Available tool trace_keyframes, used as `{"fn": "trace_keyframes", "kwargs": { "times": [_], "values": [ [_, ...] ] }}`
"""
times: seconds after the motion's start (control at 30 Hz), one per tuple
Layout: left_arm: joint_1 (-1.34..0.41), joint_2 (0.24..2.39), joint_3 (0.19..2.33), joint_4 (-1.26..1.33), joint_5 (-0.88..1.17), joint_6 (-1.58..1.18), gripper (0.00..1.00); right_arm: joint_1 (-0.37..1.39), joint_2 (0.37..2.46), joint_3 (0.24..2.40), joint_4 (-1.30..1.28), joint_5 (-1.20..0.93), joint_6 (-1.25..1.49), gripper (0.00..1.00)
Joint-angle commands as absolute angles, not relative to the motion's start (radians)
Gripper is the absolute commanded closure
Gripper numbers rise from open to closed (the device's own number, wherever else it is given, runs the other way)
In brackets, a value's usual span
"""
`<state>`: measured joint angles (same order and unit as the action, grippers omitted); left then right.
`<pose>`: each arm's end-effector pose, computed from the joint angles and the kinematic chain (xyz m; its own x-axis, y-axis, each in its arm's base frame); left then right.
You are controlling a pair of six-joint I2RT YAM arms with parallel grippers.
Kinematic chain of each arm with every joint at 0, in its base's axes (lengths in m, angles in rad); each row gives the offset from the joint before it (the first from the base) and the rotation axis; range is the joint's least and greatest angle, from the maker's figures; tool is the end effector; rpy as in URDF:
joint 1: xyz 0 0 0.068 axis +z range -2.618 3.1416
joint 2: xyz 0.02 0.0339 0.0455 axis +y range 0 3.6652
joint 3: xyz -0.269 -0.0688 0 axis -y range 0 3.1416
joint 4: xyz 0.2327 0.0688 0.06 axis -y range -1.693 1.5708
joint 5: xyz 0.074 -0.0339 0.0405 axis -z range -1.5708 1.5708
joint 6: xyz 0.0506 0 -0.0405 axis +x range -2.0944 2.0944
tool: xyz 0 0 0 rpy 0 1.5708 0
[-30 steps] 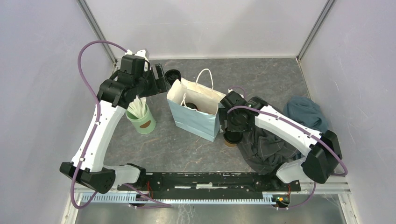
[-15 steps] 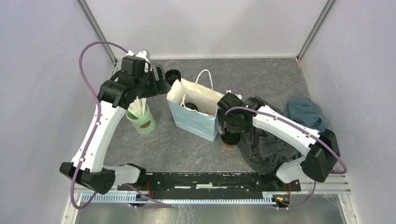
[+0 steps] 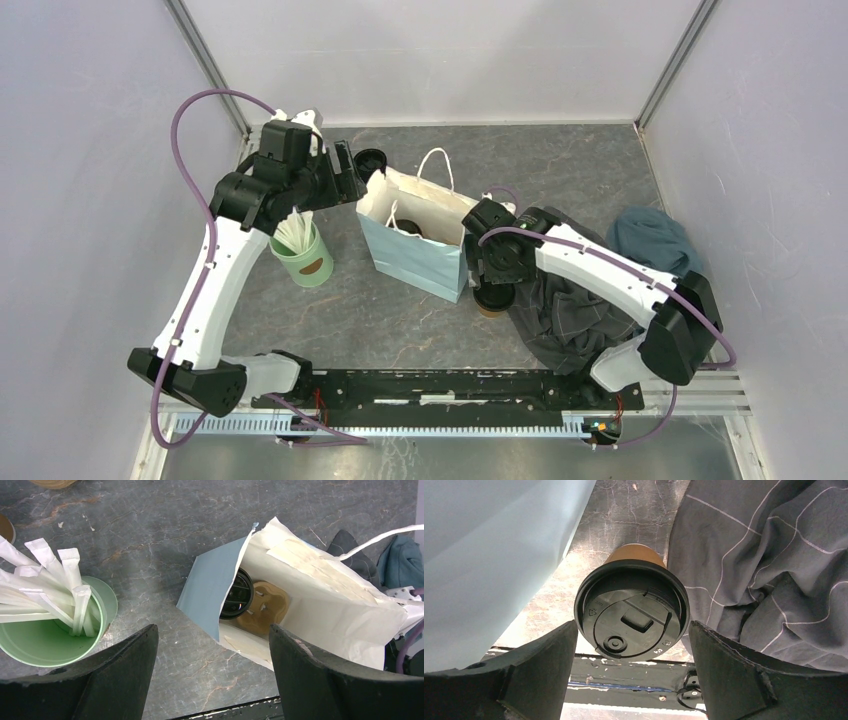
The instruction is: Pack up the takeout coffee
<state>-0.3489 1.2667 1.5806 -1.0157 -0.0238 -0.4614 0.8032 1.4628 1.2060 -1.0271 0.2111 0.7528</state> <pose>0.2235 -0.0800 0.4186 -0.6878 -0.2234 -0.6907 0.0206 0.9451 -0.3262 0.1925 0.1842 0.2614 -0.9389 -0.0103 -0.3439 -0.0281 0.9985 0.0468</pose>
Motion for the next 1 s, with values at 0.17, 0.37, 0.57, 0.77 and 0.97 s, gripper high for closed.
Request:
{"fn": "trace_keyframes", "kwargs": {
  "times": [0.17,0.37,0.57,0.77,0.97],
  "values": [
    [-0.345,1.237,1.584,-0.986,-0.017,-0.419,0.13,0.805,1.47,1.2,-1.014,0.236,0.742,0.16],
    [-0.345,1.237,1.582,-0.986,-0.014,-0.419,0.13,0.808,1.475,1.193,-1.011,0.233,0.739,0.17],
    [-0.345,1.234,1.578,-0.984,-0.012,-0.419,0.13,0.823,1.491,1.196,-1.013,0.233,0.734,0.17],
    [-0.345,1.229,1.575,-0.985,-0.012,-0.417,0.13,0.827,1.5,1.189,-1.014,0.239,0.729,0.18],
    [-0.344,1.227,1.575,-0.985,-0.012,-0.416,0.13,0.832,1.506,1.19,-1.018,0.253,0.726,0.18]
  ]
}}
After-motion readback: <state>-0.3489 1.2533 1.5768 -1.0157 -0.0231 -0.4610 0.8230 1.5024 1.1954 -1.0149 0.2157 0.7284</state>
